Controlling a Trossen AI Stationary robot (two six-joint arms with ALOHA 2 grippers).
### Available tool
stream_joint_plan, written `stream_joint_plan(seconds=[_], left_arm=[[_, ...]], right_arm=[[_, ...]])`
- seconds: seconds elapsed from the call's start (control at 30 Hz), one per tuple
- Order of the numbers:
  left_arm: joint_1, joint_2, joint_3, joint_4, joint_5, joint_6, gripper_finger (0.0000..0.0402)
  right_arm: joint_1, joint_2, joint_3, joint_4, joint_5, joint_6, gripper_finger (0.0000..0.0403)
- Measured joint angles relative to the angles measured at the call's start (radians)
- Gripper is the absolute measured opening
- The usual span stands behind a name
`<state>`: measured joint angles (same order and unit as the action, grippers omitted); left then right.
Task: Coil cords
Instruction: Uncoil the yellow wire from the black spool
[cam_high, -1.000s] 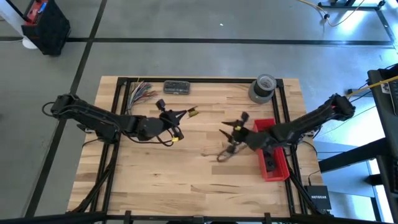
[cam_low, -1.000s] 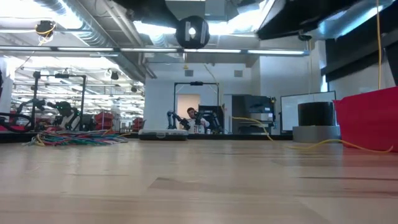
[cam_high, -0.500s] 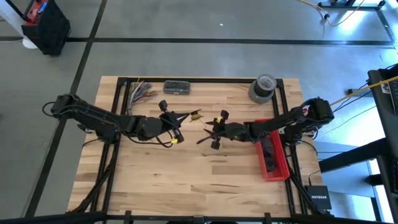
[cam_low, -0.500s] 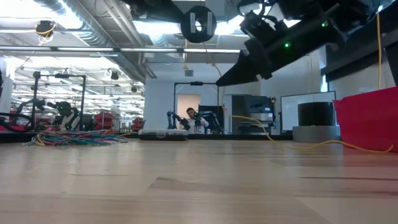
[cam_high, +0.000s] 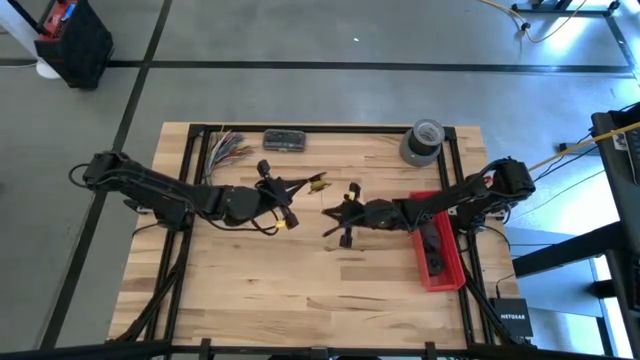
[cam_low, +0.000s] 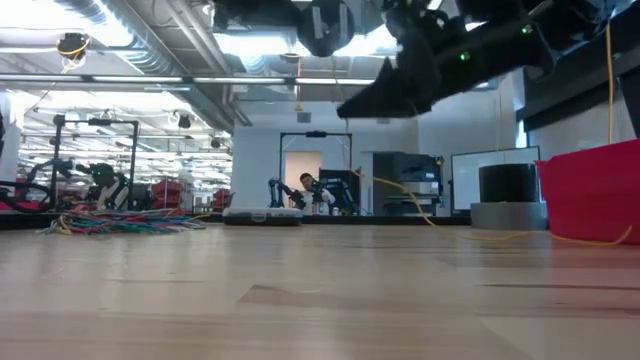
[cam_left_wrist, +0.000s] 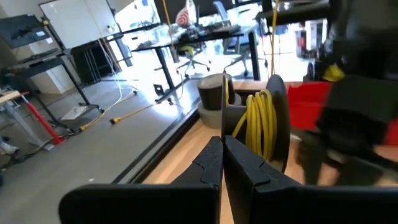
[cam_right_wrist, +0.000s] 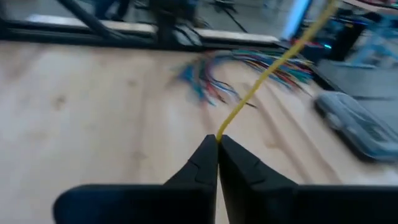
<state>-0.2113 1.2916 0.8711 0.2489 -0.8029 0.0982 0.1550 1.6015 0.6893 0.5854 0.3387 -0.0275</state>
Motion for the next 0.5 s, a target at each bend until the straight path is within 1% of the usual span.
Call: stream_joint_plan(seconds=[0.1,0.2,0.27,0.33,0.4,0.5], left_arm=[[0.012,0.035,0.0,0.052,0.0,-0.003,0.0],[0.037,0.075,0.0,0.09,0.001,0.007,0.0],[0.056,0.099,0.0,0.094,0.003,0.006,0.0],[0.069,0.121,-0.001,0.086,0.011,0.013,0.0],[0.08,0.13,-0.002,0.055,0.013,0.045,0.0],[0.086,0.13,0.0,-0.009,-0.004,0.101,0.0]], right_arm=[[0.03,0.022,0.018,0.045,-0.047,-0.009,0.0005],[0.07,0.033,0.071,0.033,-0.074,-0.045,0.001],[0.103,0.033,0.111,-0.01,-0.077,-0.092,0.001],[0.134,0.021,0.162,-0.093,-0.061,-0.154,0.0005],[0.169,0.0,0.217,-0.2,0.001,-0.21,0.0004],[0.22,-0.058,0.299,-0.398,0.151,-0.253,0.0005]])
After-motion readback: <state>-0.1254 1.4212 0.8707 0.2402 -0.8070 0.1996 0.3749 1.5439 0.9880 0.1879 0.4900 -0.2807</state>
